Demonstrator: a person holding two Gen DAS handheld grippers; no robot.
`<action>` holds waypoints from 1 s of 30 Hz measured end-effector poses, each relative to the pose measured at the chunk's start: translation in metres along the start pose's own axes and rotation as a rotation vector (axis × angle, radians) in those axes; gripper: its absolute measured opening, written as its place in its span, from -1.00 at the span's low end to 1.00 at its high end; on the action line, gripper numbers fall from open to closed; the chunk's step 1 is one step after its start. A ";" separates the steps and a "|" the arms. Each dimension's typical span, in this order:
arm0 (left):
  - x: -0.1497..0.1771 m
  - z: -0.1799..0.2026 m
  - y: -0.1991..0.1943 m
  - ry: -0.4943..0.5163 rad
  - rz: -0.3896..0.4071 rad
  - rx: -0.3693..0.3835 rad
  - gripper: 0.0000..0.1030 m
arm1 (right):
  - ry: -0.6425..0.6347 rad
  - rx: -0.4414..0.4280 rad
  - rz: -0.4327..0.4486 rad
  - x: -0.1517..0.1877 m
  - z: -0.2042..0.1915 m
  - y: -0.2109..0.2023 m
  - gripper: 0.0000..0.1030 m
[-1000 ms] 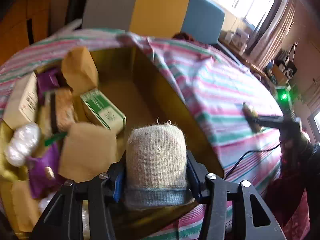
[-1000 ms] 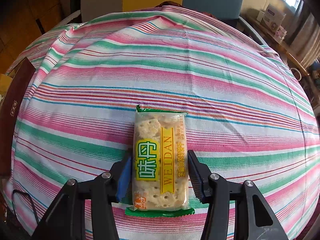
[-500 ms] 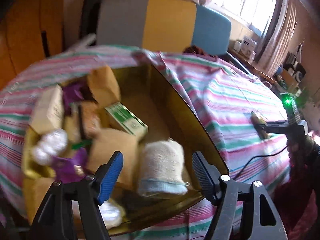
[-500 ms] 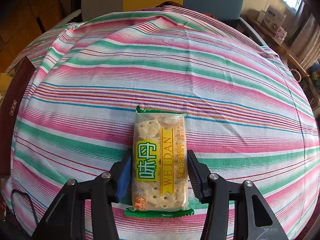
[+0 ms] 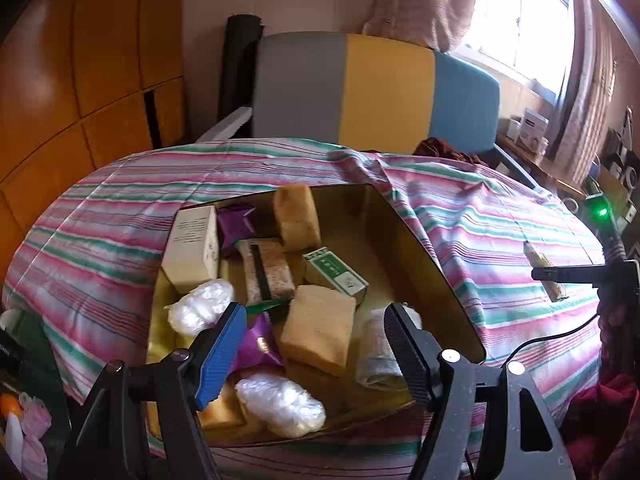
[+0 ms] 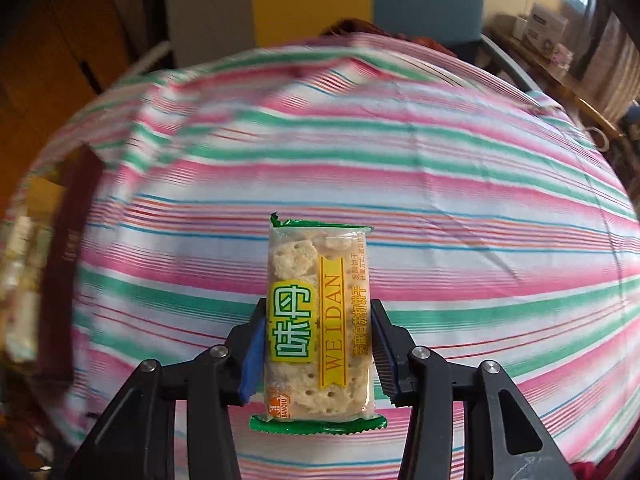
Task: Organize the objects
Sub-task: 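Carry the WEIDAN cracker packet with the right gripper into the tray and release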
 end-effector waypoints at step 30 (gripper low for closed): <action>-0.004 -0.083 -0.015 -0.152 0.059 -0.221 0.41 | -0.389 -0.275 -0.012 -0.015 -0.302 0.038 -0.01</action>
Point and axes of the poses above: each gripper's, at about its wrist camera, not at the fingertips, and y roughly the way its jaws point, z to its right, x to its underside, the point moved 8 cm from there along y, roughly the way its jaws point, and after that the axes turned 2 degrees about -y, right-handed, at the moved point
